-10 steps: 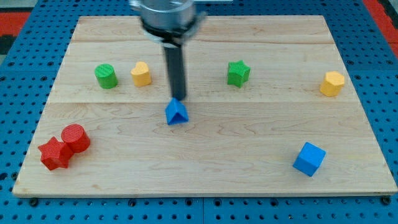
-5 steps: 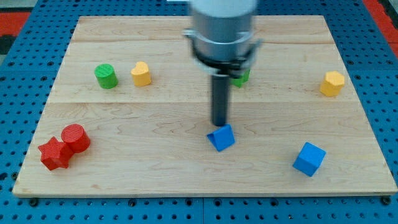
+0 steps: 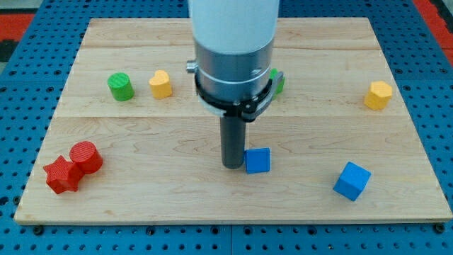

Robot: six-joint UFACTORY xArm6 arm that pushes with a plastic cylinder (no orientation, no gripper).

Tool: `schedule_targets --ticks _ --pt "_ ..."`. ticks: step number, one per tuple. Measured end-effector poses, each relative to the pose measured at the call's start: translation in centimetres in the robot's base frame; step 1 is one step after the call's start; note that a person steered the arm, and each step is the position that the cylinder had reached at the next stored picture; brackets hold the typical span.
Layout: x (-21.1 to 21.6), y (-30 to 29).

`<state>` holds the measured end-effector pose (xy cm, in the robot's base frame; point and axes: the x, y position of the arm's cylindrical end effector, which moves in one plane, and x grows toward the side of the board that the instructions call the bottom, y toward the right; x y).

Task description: Move the blue blocks towards the bottom right

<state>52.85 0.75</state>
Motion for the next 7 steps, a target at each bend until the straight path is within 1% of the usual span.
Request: schedule_targets --ticks 1,2,3,5,6,7 --pt "-0.1 2.5" --pt "0.2 12.4" --pt "1.0 14.7" --pt "1.0 14.1" --pt "-0.1 13.4" --pt "-2.0 11.1"
